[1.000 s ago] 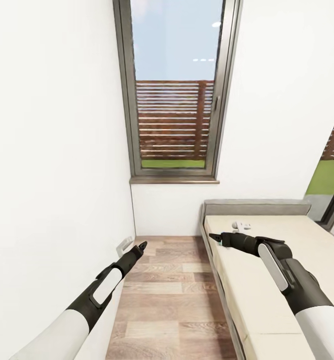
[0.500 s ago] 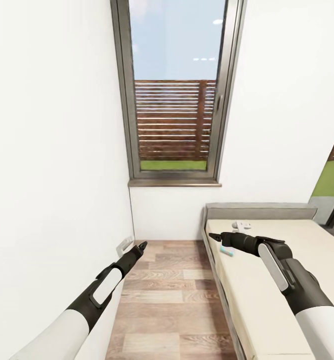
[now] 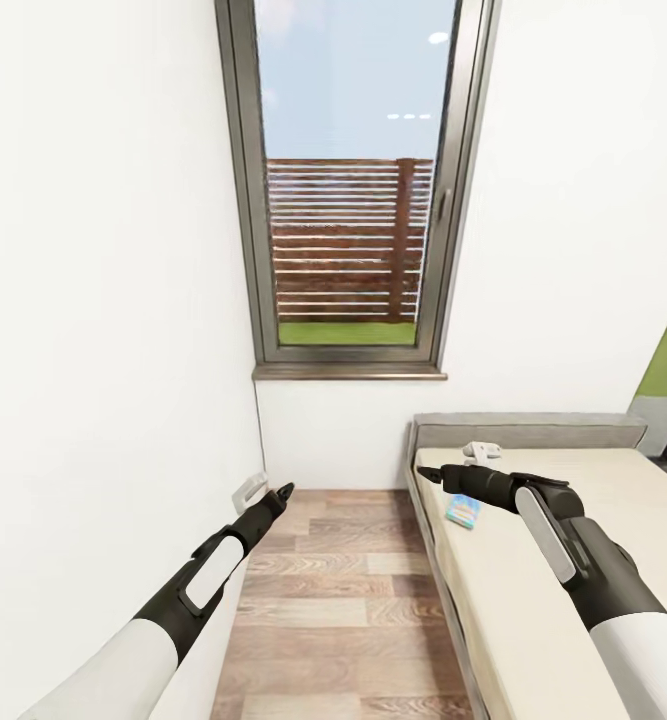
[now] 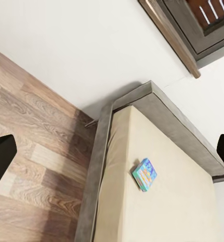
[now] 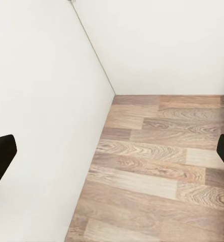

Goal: Put all the toys in the child's room - the three board games (two on the bed and one on the table), the two jigsaw puzzles on the table, and the tennis ball on the table - inside the toy box on the table in the child's room.

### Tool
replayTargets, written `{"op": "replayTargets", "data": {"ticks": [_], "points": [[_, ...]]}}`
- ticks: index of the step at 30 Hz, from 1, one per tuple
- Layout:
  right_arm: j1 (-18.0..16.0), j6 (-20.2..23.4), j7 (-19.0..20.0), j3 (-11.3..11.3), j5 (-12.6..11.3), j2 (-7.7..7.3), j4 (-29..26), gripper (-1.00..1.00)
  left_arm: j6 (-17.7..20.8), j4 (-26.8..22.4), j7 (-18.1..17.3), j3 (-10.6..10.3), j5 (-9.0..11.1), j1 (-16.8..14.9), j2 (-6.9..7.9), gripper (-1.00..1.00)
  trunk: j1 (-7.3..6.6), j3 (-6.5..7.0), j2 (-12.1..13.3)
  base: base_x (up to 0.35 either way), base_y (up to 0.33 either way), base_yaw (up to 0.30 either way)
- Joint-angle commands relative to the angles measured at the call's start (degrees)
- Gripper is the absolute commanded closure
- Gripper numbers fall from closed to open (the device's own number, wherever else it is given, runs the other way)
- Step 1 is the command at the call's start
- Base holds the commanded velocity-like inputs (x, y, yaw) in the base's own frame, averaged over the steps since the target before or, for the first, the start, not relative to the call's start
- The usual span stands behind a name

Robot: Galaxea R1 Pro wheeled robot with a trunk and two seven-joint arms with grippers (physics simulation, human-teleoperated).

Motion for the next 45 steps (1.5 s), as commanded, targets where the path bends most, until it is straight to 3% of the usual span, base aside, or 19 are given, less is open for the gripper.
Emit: {"op": "replayTargets", "data": {"ticks": [1, 45], "points": [[-0.1, 0.2, 0.1, 0.1, 0.0, -0.04, 0.0, -1.0, 0.1, 0.0, 0.0, -0.1, 0.5, -0.1, 0.02, -1.0, 0.06, -0.14, -0.1, 0.211, 0.0, 0.0], [-0.1, 0.2, 0.1, 0.0, 0.0, -0.07, 0.0, -1.0, 0.2, 0.0, 0.1, -0.1, 0.5, -0.1, 0.02, -1.0, 0.06, -0.14, -0.1, 0.211, 0.0, 0.0]]}}
